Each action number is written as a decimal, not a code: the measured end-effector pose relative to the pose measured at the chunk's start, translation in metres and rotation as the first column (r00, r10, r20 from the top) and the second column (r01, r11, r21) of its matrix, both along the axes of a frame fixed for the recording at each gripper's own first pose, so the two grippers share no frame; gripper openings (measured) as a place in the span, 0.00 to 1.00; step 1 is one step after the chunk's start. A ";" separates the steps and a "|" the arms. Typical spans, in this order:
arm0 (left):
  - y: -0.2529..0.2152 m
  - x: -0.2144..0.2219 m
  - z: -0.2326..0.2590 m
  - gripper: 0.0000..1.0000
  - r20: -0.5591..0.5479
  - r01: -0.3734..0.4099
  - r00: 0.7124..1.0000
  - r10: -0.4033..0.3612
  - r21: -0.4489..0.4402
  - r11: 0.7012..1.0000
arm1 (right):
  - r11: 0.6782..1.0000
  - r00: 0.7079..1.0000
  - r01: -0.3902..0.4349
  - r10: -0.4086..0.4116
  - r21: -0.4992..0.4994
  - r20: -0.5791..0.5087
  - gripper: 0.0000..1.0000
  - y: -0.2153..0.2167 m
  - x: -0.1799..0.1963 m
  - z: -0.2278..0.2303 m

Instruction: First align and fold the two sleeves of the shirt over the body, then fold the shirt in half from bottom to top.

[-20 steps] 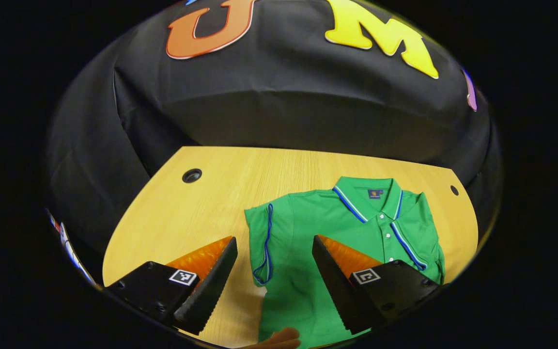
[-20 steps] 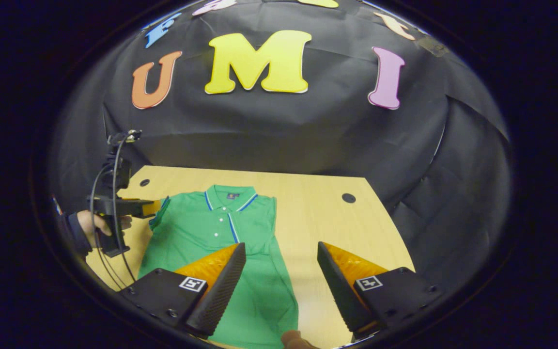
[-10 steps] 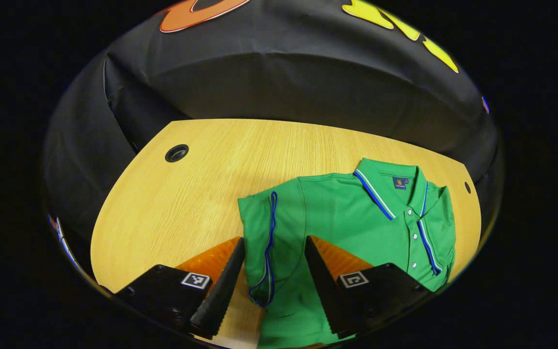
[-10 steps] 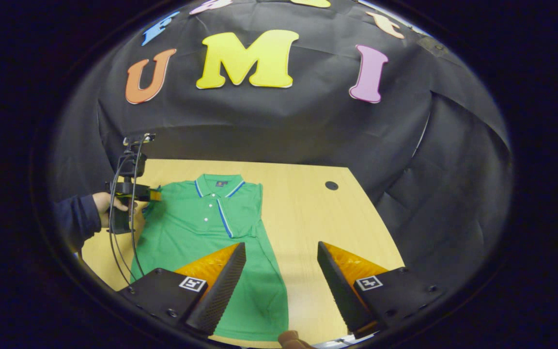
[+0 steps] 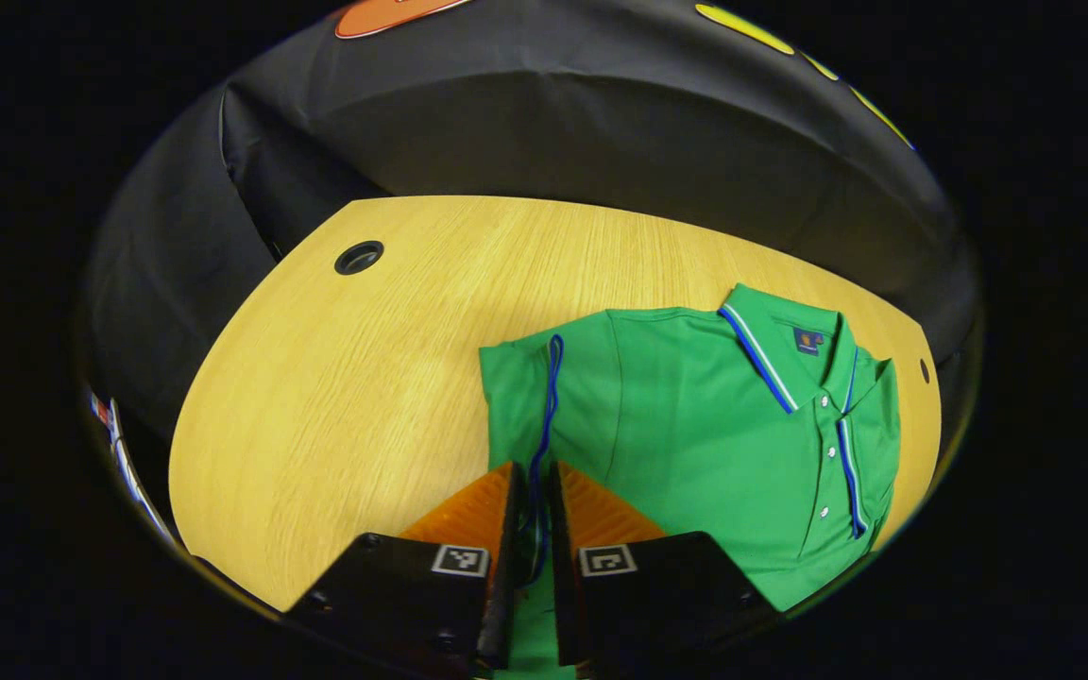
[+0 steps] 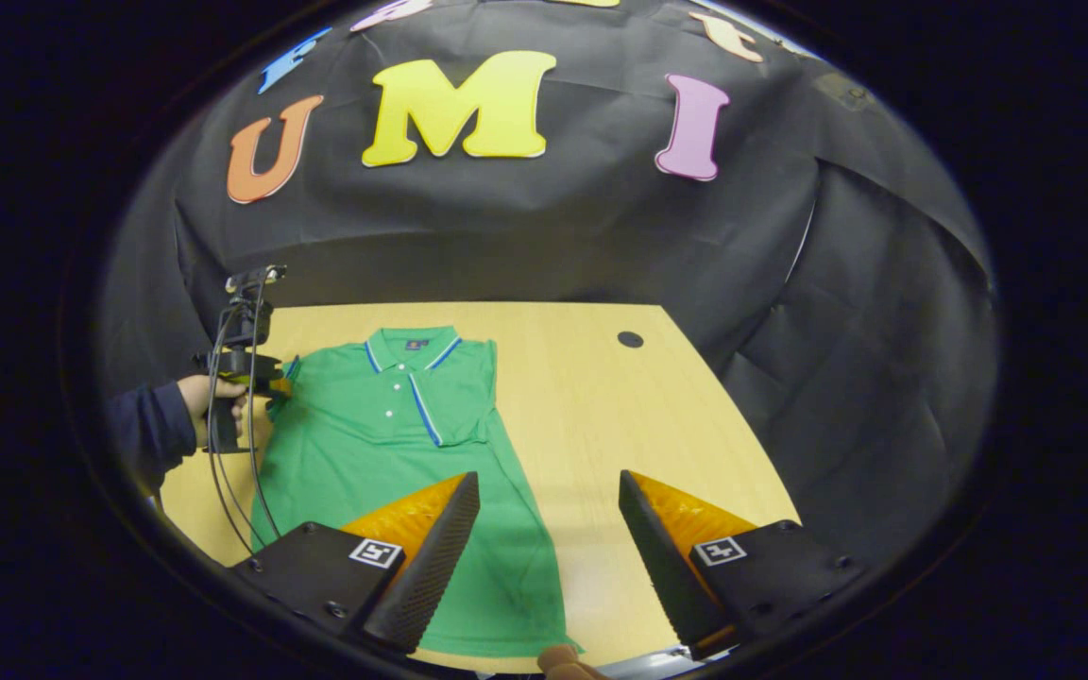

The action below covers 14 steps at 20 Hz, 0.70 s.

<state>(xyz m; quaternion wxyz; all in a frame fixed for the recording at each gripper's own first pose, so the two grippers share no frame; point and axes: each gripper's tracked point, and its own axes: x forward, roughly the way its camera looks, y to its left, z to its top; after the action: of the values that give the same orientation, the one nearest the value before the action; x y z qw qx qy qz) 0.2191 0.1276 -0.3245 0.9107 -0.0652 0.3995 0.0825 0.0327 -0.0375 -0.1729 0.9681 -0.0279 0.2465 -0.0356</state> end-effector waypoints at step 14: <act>-0.030 0.010 0.045 0.03 0.034 0.139 0.989 -0.141 0.049 0.989 | 0.999 0.996 0.028 -0.031 0.045 0.081 0.93 -0.004 0.000 0.029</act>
<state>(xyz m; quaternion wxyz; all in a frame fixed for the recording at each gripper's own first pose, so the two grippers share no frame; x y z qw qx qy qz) 0.2288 0.0972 -0.2797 0.9229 -0.0173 0.3837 0.0263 0.0325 -0.0410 -0.1436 0.9771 -0.0016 0.2078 -0.0455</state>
